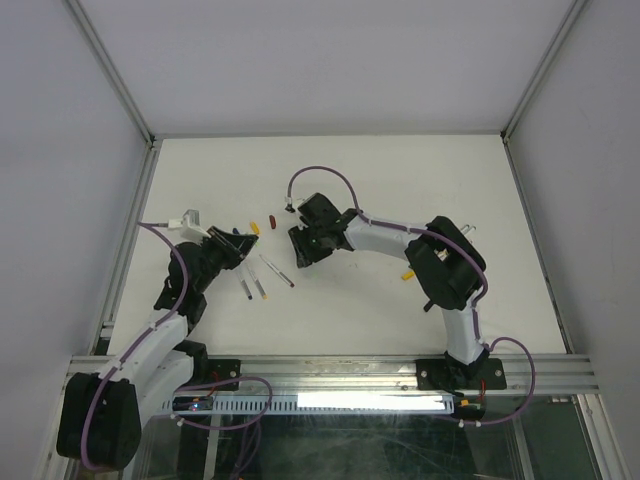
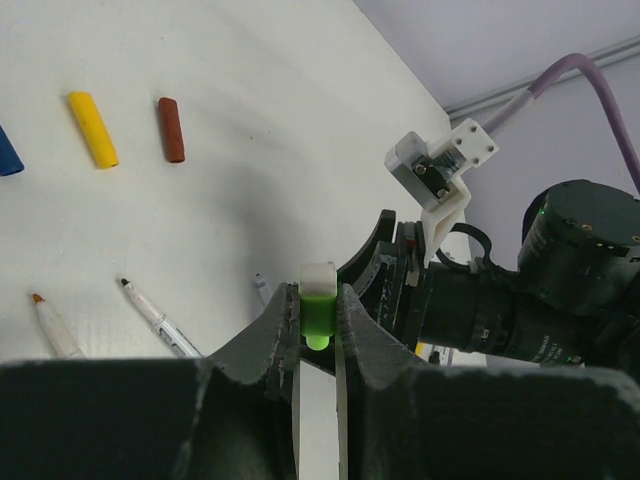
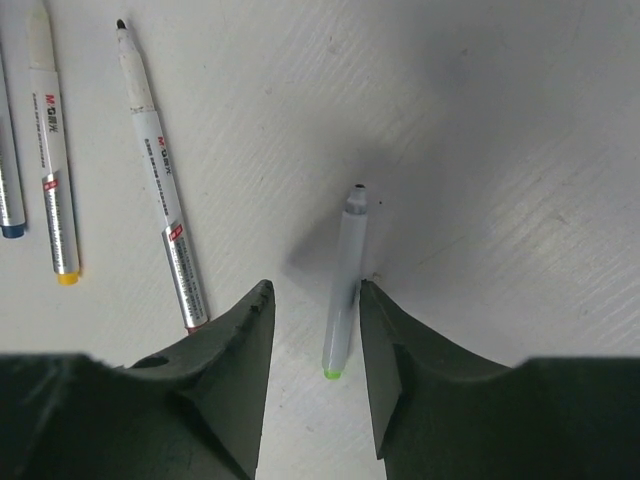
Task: Open the pen caps
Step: Place the pen at the center of the board, then place the pen cap at the center of the board.
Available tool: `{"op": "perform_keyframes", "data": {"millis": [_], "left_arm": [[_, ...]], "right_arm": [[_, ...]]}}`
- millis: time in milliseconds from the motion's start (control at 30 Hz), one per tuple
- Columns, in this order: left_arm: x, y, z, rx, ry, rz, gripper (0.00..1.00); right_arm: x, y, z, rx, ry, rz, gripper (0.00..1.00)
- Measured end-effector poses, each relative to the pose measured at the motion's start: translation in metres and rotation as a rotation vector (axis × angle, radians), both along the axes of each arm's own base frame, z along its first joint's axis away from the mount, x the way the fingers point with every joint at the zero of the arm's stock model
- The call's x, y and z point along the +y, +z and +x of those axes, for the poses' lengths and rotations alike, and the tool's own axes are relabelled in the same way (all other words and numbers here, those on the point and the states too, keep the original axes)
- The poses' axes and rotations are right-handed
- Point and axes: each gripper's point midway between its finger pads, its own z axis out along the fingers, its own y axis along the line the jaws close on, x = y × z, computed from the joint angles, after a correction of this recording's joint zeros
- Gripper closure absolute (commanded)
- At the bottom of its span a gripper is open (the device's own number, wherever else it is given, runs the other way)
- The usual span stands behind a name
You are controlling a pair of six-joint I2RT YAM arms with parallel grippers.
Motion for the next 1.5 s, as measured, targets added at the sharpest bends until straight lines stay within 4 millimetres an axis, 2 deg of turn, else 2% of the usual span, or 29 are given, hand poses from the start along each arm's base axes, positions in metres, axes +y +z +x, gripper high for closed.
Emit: {"op": "perform_keyframes", "data": {"millis": [133,267,433,733,1033,1133,1300,1500], "left_arm": [[-0.004,-0.013,0.002,0.043,-0.018,0.001,1.0],[-0.01,-0.035,0.007,0.13,-0.036,0.013,1.0],[-0.028,-0.044,0.019,0.188,-0.075,0.048,0.99],[-0.058,-0.049,0.065,0.258,-0.082,0.145,0.94],[-0.086,-0.081,0.116,0.416,-0.076,0.285,0.89],[-0.086,-0.095,0.124,0.467,-0.064,0.327,0.88],[-0.079,-0.117,0.125,0.543,-0.048,0.396,0.83],[-0.075,-0.124,0.129,0.571,-0.046,0.45,0.74]], "right_arm": [[-0.003,0.002,-0.001,0.005,0.011,-0.002,0.57],[-0.005,0.006,0.002,0.009,0.018,0.009,0.57],[-0.01,0.011,0.008,0.019,0.023,0.026,0.55],[-0.031,0.015,0.024,0.062,0.002,0.05,0.55],[-0.05,0.034,0.044,0.065,-0.025,0.114,0.55],[-0.054,0.034,0.046,0.075,-0.033,0.118,0.55],[-0.057,0.034,0.046,0.089,-0.036,0.124,0.55],[-0.06,0.035,0.048,0.094,-0.043,0.129,0.55]]}}
